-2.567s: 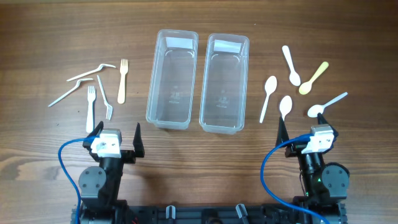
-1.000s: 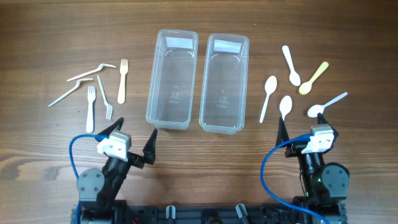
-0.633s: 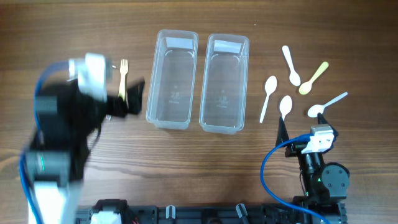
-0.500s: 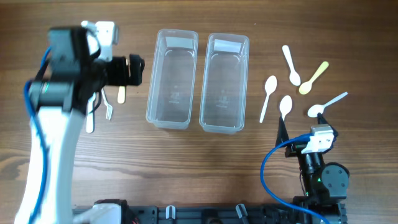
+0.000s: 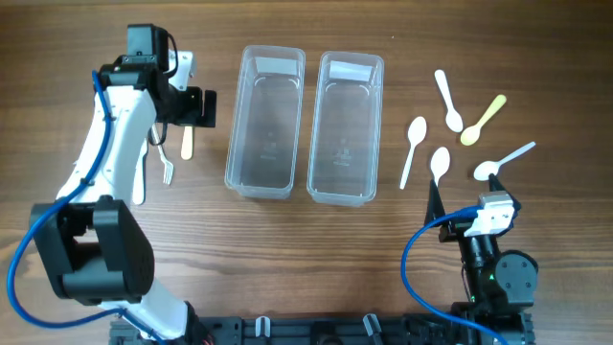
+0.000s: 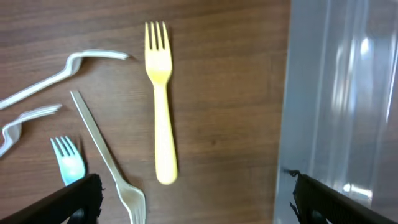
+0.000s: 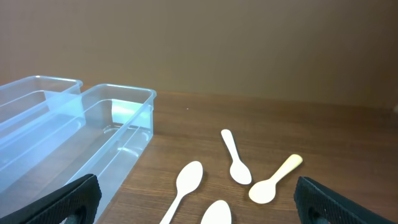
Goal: Pack container
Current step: 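Reach the left gripper to the yellow fork and grasp it, then carry the yellow fork into the left container and release it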
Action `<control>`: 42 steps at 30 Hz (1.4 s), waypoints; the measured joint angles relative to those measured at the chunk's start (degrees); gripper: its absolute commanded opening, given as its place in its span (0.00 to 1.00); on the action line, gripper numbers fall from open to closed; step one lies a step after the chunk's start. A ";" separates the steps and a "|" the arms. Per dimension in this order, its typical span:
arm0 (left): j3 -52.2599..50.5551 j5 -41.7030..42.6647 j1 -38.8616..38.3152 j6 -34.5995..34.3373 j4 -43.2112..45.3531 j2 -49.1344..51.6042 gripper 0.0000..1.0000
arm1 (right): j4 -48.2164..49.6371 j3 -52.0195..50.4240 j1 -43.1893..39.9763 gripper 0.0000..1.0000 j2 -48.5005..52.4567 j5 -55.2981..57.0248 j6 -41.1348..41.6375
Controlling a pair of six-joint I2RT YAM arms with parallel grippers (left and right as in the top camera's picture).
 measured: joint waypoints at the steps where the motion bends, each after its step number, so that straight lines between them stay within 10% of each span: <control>1: 0.00 0.07 0.24 -0.31 1.03 0.61 1.00 | 0.00 0.00 0.00 1.00 0.00 0.00 0.00; 10: 0.00 2.60 0.59 -2.80 6.23 5.27 0.71 | 0.00 0.02 0.00 1.00 0.00 0.00 0.00; 26: 0.00 -1.77 0.59 -3.23 13.31 17.53 0.53 | 0.00 0.02 0.00 1.00 0.00 0.00 0.00; 35: 0.07 -2.60 0.59 -3.34 12.57 17.75 0.06 | 0.00 0.00 0.00 1.00 0.00 0.00 -0.28; 42: 0.26 -2.58 0.59 -3.26 12.13 17.75 0.04 | 0.00 0.00 0.00 1.00 0.00 0.00 -0.42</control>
